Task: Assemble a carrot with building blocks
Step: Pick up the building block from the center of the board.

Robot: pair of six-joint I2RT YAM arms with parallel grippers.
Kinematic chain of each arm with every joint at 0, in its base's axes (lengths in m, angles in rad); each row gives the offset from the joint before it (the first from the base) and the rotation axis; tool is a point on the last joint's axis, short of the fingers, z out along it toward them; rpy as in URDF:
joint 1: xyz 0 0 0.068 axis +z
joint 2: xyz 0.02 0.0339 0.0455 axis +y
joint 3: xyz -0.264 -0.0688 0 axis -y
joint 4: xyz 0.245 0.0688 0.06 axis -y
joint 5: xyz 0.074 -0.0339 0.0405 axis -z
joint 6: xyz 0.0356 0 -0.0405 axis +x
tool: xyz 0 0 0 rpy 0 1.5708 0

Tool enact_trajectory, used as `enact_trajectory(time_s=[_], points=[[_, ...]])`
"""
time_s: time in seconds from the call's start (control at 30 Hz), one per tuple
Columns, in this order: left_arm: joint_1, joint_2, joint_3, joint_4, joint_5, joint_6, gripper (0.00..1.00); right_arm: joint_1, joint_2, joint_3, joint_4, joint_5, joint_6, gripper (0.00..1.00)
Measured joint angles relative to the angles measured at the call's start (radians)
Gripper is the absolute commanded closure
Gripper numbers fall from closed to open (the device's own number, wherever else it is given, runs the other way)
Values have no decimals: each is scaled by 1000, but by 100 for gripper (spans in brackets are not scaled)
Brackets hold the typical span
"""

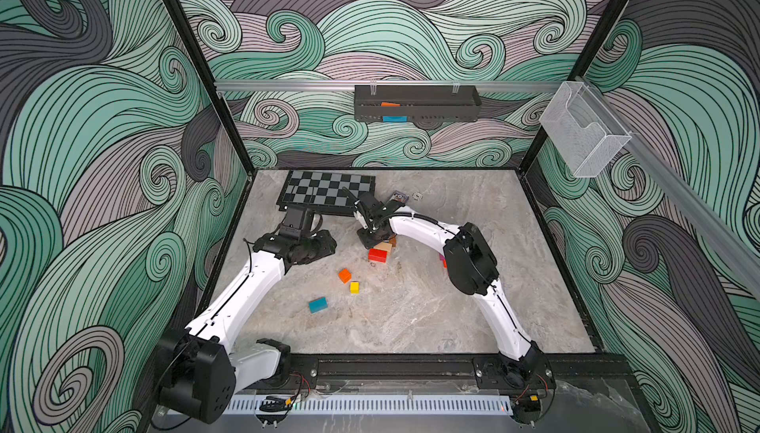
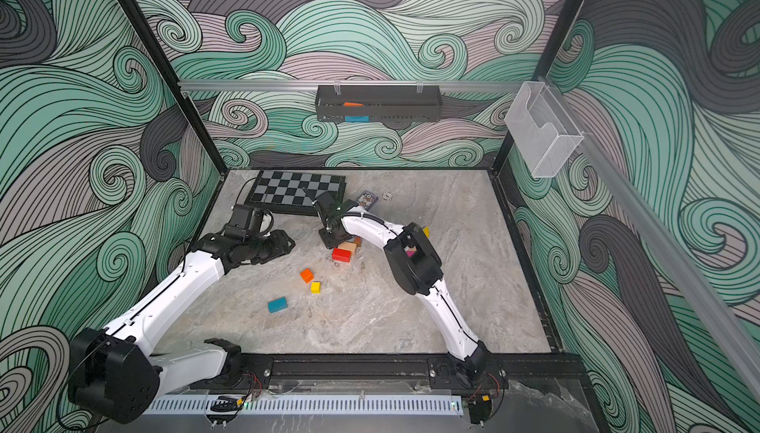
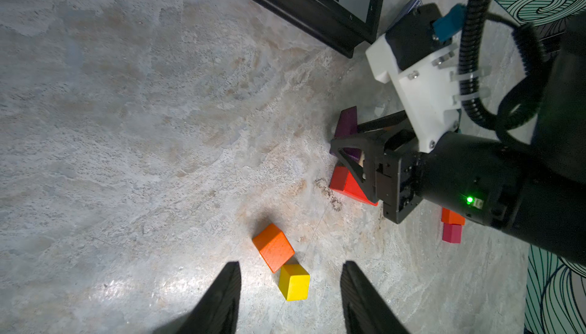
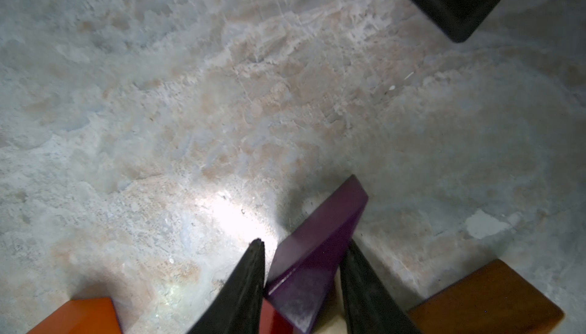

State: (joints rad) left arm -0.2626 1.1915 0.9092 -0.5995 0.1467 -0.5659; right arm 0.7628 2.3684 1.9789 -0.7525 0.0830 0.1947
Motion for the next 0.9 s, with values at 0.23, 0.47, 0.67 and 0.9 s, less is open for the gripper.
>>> enact_trajectory(time_s=[0.23, 0.47, 0.67, 0.9], points=[[1, 5, 0, 0, 1, 0, 48, 0, 1, 0, -1, 4, -3, 64], [1, 5, 0, 0, 1, 0, 48, 0, 1, 0, -1, 10, -4, 78], [1, 5, 0, 0, 1, 0, 48, 0, 7, 16, -7, 14, -4, 84], [1, 6, 0, 0, 3, 0, 48, -8, 27, 72, -13, 19, -1, 85]])
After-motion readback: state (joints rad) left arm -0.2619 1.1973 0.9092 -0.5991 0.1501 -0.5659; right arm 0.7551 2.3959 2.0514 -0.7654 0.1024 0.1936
